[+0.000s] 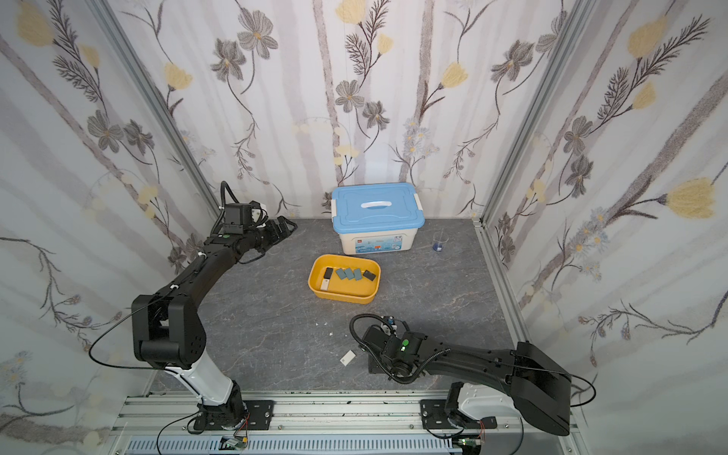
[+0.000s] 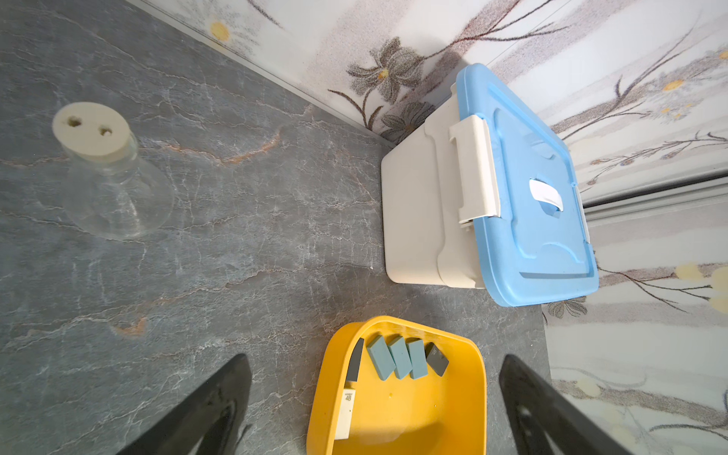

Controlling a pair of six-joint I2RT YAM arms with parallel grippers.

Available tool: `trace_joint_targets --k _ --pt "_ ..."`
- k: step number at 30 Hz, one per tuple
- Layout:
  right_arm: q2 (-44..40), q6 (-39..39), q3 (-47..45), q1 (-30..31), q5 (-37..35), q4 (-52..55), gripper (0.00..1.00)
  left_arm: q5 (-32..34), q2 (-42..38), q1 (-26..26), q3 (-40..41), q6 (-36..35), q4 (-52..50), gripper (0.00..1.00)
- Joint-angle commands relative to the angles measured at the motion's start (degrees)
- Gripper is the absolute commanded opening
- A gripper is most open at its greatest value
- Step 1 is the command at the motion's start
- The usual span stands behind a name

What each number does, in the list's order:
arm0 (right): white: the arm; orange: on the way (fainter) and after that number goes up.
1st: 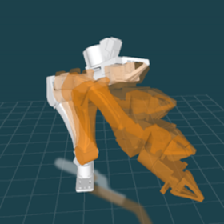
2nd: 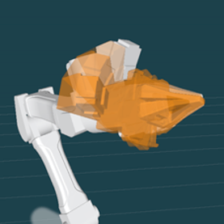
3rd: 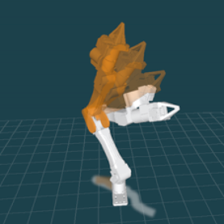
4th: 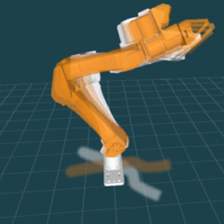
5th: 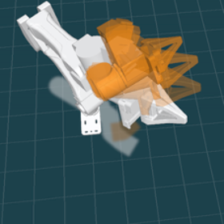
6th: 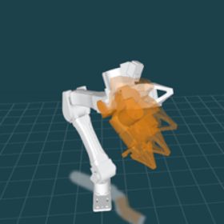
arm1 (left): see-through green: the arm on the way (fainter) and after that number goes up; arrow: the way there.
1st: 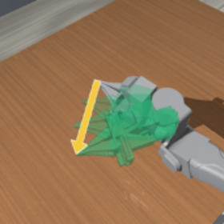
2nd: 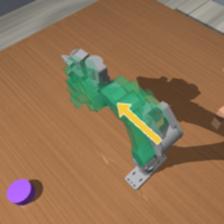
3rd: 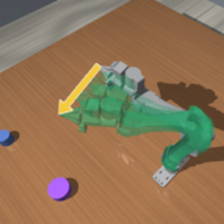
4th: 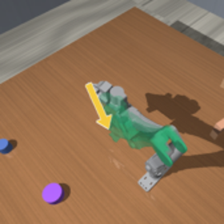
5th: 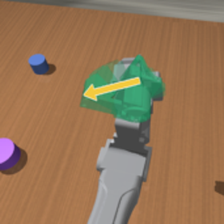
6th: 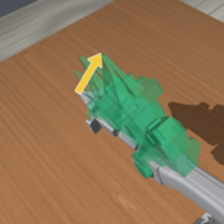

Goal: Put the eraser in the storage box
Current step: Pick up the eraser from the center of the board.

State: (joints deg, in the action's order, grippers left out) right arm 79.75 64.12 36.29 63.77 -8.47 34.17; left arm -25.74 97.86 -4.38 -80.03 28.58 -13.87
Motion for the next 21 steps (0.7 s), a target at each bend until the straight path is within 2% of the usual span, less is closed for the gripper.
trace_joint_targets --k 1,16,21 --pt "0.1 3.9 -0.9 0.0 0.6 -1.3 0.71 -0.9 -0.5 0.0 0.2 0.4 1.9 1.0" --pt "4.7 2.3 -1.7 -3.1 1.2 -5.1 0.7 -0.9 -0.1 0.0 0.6 0.7 2.5 1.0" --pt "6.9 1.1 -0.6 -3.5 1.4 -5.4 0.65 -0.7 0.0 0.0 0.6 0.6 2.4 1.0"
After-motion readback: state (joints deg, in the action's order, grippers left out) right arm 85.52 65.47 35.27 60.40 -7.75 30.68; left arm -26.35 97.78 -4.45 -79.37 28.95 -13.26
